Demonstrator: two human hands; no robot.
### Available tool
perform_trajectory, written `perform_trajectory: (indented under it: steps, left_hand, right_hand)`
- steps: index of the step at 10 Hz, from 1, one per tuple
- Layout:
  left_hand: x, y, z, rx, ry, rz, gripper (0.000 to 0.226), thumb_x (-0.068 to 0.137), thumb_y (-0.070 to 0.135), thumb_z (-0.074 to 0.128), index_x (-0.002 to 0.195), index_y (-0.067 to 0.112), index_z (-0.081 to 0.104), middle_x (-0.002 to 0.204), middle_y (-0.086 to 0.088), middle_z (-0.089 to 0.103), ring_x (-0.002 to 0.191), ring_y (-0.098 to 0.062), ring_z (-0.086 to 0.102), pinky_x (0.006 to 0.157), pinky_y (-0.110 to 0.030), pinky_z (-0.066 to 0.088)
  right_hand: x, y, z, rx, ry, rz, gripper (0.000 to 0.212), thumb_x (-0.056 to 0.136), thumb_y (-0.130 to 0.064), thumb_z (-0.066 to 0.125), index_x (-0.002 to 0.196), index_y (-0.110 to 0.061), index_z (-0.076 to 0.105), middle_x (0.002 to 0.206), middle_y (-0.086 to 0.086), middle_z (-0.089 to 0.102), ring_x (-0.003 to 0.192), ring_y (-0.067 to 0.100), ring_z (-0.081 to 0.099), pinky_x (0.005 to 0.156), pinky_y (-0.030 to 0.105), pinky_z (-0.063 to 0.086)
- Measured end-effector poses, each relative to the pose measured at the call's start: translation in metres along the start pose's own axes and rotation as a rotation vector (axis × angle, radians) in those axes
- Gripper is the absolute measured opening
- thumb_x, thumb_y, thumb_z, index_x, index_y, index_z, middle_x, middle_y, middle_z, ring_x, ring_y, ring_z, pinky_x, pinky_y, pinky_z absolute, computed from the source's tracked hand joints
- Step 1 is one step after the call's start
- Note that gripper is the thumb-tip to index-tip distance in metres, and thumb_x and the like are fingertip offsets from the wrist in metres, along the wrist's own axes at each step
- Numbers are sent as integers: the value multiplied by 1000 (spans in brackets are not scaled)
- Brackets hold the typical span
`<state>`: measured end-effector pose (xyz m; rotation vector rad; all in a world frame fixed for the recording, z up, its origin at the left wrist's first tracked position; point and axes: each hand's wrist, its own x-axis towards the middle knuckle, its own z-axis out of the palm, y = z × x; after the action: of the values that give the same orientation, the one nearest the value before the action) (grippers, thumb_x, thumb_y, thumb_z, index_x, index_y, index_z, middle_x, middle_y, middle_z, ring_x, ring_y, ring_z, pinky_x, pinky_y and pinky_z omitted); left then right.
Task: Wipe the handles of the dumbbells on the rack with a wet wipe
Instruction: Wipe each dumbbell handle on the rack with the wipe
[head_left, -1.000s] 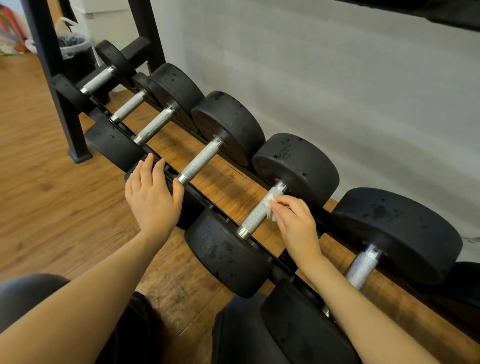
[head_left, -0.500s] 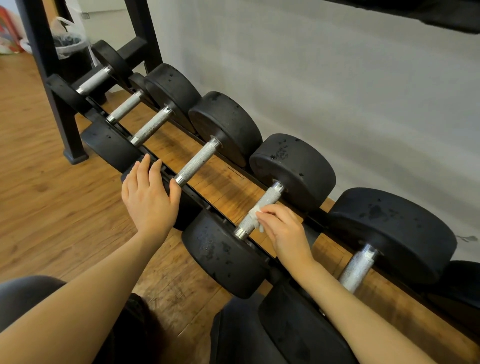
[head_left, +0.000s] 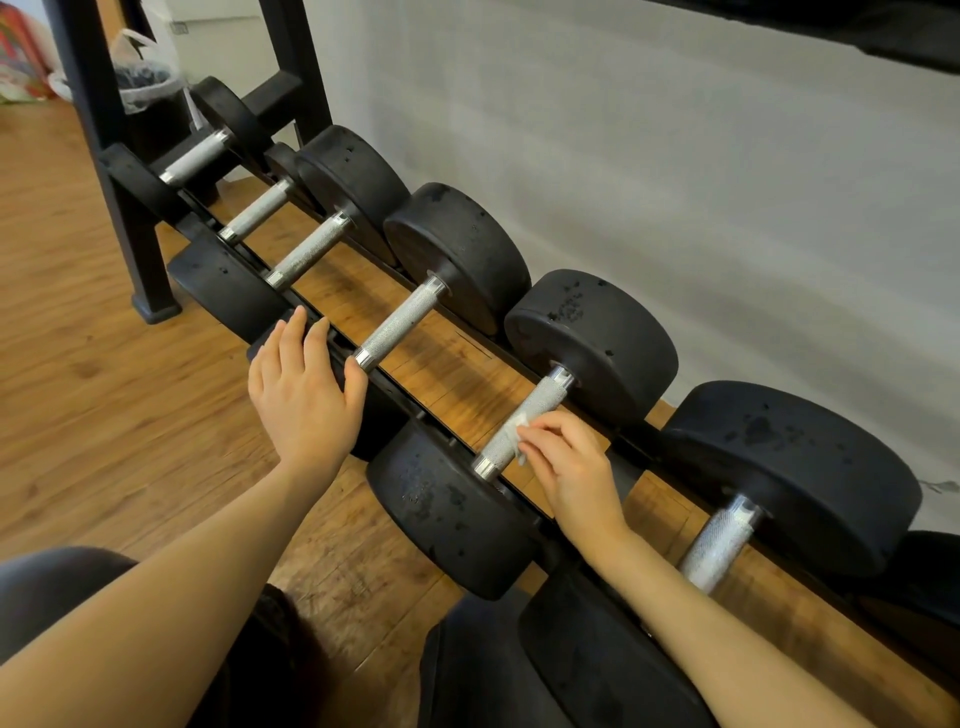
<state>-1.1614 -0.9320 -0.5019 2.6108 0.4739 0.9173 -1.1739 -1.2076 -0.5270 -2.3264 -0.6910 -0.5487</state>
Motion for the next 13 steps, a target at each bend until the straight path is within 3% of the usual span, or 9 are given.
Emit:
perform_trajectory:
  steps: [2, 4, 5, 6, 7, 9, 10, 11, 13]
  left_hand:
    - [-1, 1, -1, -10, -6, -8, 53, 95, 36, 40, 140, 9, 49, 152, -12, 41, 144, -31, 31, 116, -51, 21]
    - [0, 2, -1, -13, -2, -3, 52, 95, 35, 42, 140, 10, 49, 152, -11, 41, 144, -31, 31, 116, -50, 20]
    - [0, 1, 0, -15, 11, -1, 51, 95, 35, 43, 139, 9, 50, 152, -12, 42, 144, -31, 32, 116, -50, 22]
    - [0, 0, 0, -10, 16, -1, 51, 95, 35, 43, 138, 9, 51, 151, -12, 43, 143, -31, 32, 115, -50, 22]
    - [0, 0, 0, -11, 14, 3, 51, 95, 35, 43, 138, 9, 50, 151, -12, 43, 143, -31, 32, 115, -50, 22]
    - [0, 1, -1, -16, 7, -1, 52, 95, 35, 42, 139, 9, 50, 152, -12, 42, 144, -31, 31, 116, -49, 21]
    - [0, 1, -1, -13, 7, -1, 51, 95, 35, 42, 139, 10, 50, 152, -11, 42, 144, -30, 31, 116, -49, 20]
    - [0, 1, -1, -18, 3, -5, 51, 95, 35, 42, 139, 10, 50, 152, -11, 41, 144, -30, 31, 116, -49, 20]
    - [0, 1, -1, -21, 4, -6, 51, 95, 36, 41, 139, 10, 50, 152, -10, 41, 144, -30, 31, 116, -49, 20]
  right_hand:
    - [2, -4, 1, -9, 0, -42, 28, 91, -19, 53, 102, -1, 71, 102, 9, 62, 96, 20, 59, 85, 26, 51]
    - [-2, -12, 5, -28, -120, -185, 27, 89, -17, 54, 102, 0, 70, 102, 9, 63, 95, 19, 57, 82, 27, 52]
    - [1, -7, 3, 24, -44, -48, 27, 91, -20, 53, 101, -2, 70, 102, 8, 61, 96, 20, 59, 83, 30, 53]
    - [2, -7, 2, 27, -39, -37, 26, 92, -19, 54, 103, -2, 70, 102, 6, 60, 96, 19, 57, 81, 32, 53]
    - [-2, -13, 5, -10, -139, -205, 30, 90, -19, 51, 106, -1, 69, 104, 7, 59, 97, 18, 54, 78, 28, 53]
    - [-1, -5, 2, 125, -77, 12, 28, 93, -24, 55, 107, -5, 70, 107, 2, 59, 98, 16, 58, 82, 35, 54]
    - [-3, -8, 4, 131, -122, -38, 29, 93, -24, 54, 108, -5, 69, 105, 3, 58, 95, 15, 58, 79, 34, 54]
    - [-5, -9, 8, 158, -195, -63, 21, 90, -12, 62, 109, -5, 67, 105, 3, 57, 94, 16, 58, 77, 37, 54]
    - [-3, -3, 4, 82, -122, -95, 25, 92, -22, 54, 109, -7, 66, 110, 4, 55, 93, 19, 59, 73, 37, 56]
